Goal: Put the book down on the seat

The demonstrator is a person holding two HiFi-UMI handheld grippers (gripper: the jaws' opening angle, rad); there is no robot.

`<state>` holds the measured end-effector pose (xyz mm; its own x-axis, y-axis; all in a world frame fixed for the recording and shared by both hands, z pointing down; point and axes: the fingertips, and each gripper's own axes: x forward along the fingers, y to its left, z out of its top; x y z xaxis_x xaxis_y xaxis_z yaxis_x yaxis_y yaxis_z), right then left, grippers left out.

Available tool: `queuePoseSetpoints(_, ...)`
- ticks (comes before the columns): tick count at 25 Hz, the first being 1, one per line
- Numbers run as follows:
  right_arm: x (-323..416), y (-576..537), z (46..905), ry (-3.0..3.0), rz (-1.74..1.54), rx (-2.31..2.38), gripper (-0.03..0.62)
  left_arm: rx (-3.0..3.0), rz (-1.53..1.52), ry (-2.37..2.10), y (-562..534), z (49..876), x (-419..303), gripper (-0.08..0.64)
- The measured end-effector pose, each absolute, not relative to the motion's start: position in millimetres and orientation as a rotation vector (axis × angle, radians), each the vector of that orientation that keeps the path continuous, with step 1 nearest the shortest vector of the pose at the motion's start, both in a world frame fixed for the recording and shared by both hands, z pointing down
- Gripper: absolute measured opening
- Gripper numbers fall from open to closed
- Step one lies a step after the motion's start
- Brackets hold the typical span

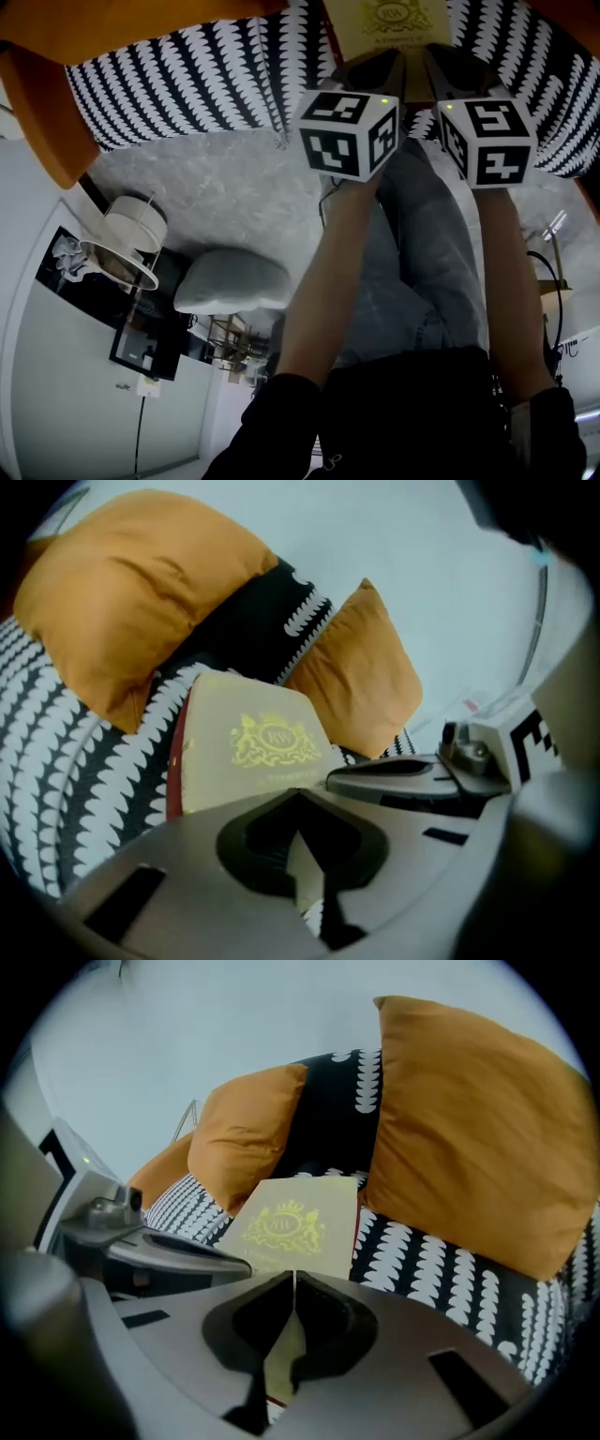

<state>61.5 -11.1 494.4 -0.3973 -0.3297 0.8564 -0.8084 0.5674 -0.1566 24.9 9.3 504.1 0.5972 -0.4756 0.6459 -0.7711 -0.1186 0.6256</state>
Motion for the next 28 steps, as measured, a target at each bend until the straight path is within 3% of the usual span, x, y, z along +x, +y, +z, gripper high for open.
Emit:
queuePoseSetpoints(10, 81.3, 9.9, 422.9, -2.009, 0.811, 0.888, 0.011, 1.803, 0.391, -1.092, 17.7, 435.0, 37.6, 0.014)
queuePoseSetpoints(28, 72.3, 31.4, 451.8, -2.057, 0.831, 0.868, 0.011, 1.768, 0.517, -1.219, 43.2, 466.4, 21.9, 0.014)
